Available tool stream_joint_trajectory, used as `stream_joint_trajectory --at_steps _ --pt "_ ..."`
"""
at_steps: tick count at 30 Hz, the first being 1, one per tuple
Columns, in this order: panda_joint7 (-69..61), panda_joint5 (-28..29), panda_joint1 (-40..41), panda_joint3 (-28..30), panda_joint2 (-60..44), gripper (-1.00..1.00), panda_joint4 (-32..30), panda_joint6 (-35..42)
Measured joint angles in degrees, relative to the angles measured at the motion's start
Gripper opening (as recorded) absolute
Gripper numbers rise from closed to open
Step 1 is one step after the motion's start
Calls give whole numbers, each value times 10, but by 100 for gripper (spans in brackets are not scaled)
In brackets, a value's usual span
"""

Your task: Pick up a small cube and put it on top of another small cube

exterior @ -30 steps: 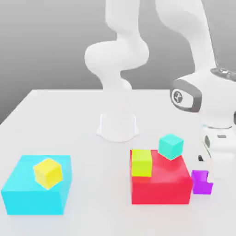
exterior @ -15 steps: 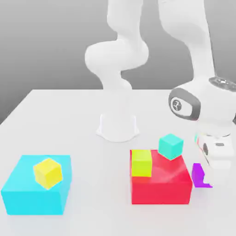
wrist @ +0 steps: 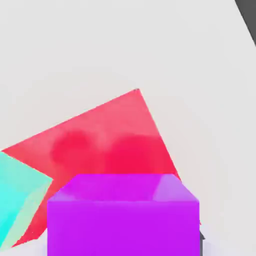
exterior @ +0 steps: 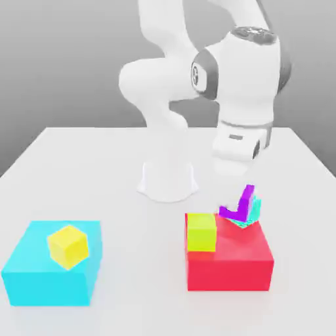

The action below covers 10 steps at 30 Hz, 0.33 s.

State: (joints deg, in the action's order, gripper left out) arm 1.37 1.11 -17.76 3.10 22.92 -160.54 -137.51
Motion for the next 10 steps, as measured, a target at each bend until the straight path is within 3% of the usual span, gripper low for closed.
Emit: stream_joint_trajectory --at_steps 3,7,8,10 --pt "14 9 26 8 21 -100 -16 5" --pt "15 11 29 12 -43 -100 -39 -82" --pt "15 11 29 12 -55 100 -42 -97" --pt "15 11 29 12 -55 100 -42 -97"
